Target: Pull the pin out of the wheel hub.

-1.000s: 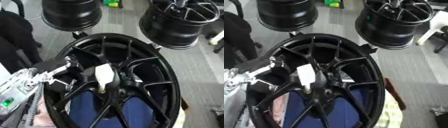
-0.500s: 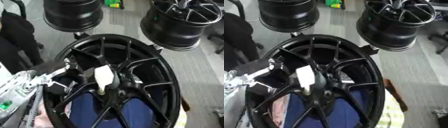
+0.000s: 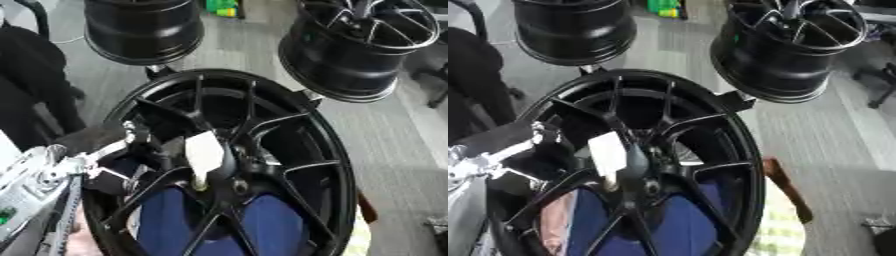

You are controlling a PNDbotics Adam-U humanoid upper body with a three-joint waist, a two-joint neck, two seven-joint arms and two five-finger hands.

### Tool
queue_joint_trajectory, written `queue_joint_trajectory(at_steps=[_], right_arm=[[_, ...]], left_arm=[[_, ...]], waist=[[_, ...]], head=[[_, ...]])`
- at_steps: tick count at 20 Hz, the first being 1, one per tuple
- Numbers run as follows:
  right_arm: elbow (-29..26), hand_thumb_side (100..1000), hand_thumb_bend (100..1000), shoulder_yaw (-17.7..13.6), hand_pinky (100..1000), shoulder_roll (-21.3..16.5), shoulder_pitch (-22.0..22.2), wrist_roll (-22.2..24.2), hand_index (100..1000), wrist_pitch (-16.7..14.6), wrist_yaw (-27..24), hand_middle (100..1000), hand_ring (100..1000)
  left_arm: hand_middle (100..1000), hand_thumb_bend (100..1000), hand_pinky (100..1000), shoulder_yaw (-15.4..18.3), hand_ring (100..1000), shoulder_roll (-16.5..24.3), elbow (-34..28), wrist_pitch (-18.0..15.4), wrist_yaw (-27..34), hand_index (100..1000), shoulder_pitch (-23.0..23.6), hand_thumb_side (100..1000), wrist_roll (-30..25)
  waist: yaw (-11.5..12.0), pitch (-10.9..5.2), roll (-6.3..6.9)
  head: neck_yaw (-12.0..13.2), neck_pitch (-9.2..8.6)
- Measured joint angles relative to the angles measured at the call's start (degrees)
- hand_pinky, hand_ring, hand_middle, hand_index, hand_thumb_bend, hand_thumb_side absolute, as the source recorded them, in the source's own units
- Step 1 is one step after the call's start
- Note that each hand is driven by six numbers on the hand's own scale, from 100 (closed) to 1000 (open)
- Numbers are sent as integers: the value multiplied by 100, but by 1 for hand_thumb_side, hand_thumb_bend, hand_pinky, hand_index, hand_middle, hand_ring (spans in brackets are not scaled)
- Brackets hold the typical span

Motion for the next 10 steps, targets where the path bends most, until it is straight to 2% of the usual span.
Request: queue_joint_trajectory(at_steps=[2,3,10], right_arm=[[-39,443,100,-33,865,0,-56,-185,850,114,-71,792,829],[-66,495,100,-54,862,0,-93,-280,846,183,-120,786,821],[-556,550,100,-106,856,6,-366,-958,827,650,-649,761,797]], left_arm=[[591,244,728,-1,700,-1,0,0,0,735,-4,202,-1],[591,244,728,-1,700,-1,1,0,0,735,-5,202,-1],[591,244,729,-4,701,-4,1,-1,0,735,-5,199,-1]], waist=[[0,0,0],[0,0,0],[9,-12,3]], head=[[-1,0],[-1,0],[-2,0]])
